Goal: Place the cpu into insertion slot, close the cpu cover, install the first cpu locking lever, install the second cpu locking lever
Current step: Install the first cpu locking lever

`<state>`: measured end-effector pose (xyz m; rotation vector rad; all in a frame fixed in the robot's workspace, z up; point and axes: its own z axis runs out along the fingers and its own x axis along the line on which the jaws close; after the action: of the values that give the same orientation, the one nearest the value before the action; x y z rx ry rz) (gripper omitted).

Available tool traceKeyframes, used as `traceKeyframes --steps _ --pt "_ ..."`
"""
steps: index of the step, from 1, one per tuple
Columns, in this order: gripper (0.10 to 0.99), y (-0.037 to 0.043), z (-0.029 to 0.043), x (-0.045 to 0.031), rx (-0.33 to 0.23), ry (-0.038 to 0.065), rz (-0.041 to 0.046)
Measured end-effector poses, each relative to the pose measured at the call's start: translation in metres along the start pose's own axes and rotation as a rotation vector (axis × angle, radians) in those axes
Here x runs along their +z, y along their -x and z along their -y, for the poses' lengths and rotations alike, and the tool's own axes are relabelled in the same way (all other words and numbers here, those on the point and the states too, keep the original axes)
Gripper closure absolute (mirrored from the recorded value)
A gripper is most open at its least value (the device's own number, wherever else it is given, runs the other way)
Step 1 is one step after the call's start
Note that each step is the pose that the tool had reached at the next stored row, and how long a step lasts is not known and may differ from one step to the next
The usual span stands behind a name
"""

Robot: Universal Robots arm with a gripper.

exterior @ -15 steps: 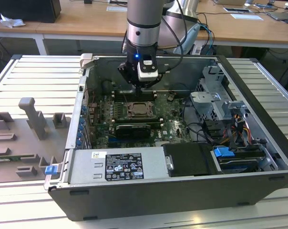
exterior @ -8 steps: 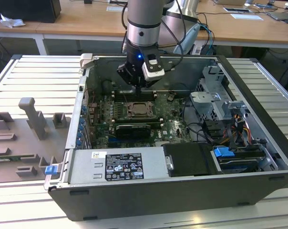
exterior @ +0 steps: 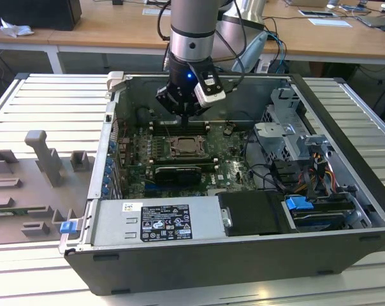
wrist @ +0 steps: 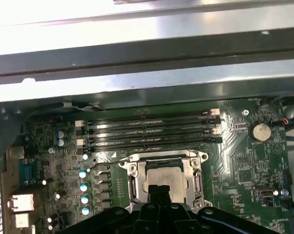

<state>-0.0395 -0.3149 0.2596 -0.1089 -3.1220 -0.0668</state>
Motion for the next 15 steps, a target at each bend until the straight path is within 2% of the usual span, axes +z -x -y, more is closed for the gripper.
traceKeyframes --steps 4,8,15 --pt "0.98 0.0 0.0 0.0 -0.055 -0.001 -0.0018" --pt "0.98 -0.0005 0.0 0.0001 -0.088 -0.001 0.0035" --pt "0.98 -0.0169 0.0012 0.0003 -0.093 0.003 0.0175"
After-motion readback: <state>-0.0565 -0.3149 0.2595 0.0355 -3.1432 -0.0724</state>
